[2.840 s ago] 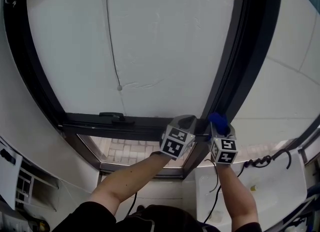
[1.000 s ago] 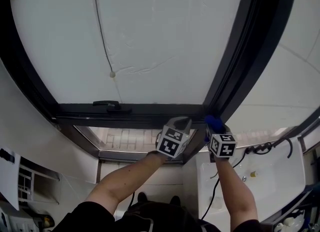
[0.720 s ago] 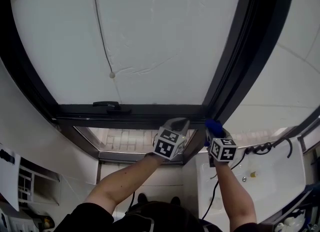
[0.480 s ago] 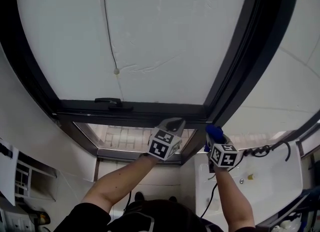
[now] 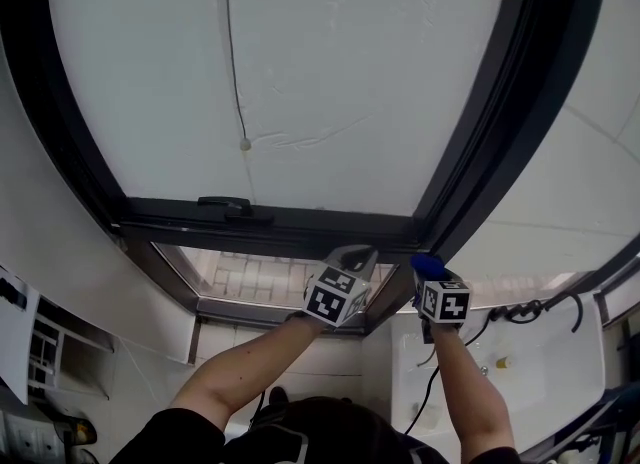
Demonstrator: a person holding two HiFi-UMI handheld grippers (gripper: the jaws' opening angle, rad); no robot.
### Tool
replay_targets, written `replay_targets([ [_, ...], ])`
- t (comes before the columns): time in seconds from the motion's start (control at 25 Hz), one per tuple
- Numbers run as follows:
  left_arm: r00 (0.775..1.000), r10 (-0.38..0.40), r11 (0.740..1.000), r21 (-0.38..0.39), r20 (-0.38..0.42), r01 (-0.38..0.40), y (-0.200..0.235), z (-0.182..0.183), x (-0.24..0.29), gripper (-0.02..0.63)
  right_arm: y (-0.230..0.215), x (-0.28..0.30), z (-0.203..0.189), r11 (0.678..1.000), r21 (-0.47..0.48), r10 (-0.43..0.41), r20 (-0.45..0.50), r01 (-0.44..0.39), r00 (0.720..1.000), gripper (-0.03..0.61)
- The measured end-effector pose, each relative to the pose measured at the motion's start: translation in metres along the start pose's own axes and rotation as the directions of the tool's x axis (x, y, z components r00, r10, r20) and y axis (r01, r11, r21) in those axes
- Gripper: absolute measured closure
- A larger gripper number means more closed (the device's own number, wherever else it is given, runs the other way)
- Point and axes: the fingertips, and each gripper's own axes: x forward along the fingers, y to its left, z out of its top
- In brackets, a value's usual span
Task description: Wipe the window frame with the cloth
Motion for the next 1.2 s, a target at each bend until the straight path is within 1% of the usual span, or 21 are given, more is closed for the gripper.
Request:
replay_targets([
  [0.12, 1.000, -0.008, 1.000, -0.002, -0.012, 0.008, -0.004, -0.005, 0.005, 0.624, 0.003, 0.009, 0.005, 1.000, -0.019, 0.016, -0.007, -0.016, 1.000, 0.430],
  [0.2, 1.000, -0.009, 1.000, -0.002, -0.019, 0.009, -0.004, -0.007, 0.009, 0.624, 0.000, 0.013, 0.005, 1.000, -0.015, 0.014, -0.017, -0.014, 1.000, 0.430],
  [0.52, 0.999, 0.014, 1.000, -0.020, -0.041, -0.015, 0.010, -0.015, 0.019, 0.624, 0.004, 0.023, 0.008, 0.999, -0.006, 0.038, -0.045, -0.038, 0.998, 0.430],
  [0.6, 0.999, 0.020, 1.000, -0.019, -0.040, -0.021, 0.013, -0.017, 0.019, 0.624, 0.010, 0.024, 0.011, 0.998, -0.024, 0.054, -0.040, -0.055, 0.998, 0.430],
  [0.76, 0.998, 0.042, 0.999, -0.032, -0.051, -0.044, 0.019, -0.024, 0.015, 0.624, 0.024, 0.027, 0.014, 0.994, -0.048, 0.091, -0.044, -0.093, 0.995, 0.430],
  [1.08, 0.992, 0.118, 0.991, -0.059, -0.050, -0.121, 0.041, -0.031, -0.011, 0.624, 0.049, 0.035, 0.015, 0.987, -0.069, 0.142, -0.051, -0.145, 0.989, 0.430],
  [1.2, 0.990, 0.136, 0.988, -0.072, -0.042, -0.139, 0.049, -0.030, -0.022, 0.624, 0.060, 0.036, 0.019, 0.984, -0.080, 0.153, -0.049, -0.157, 0.987, 0.431],
])
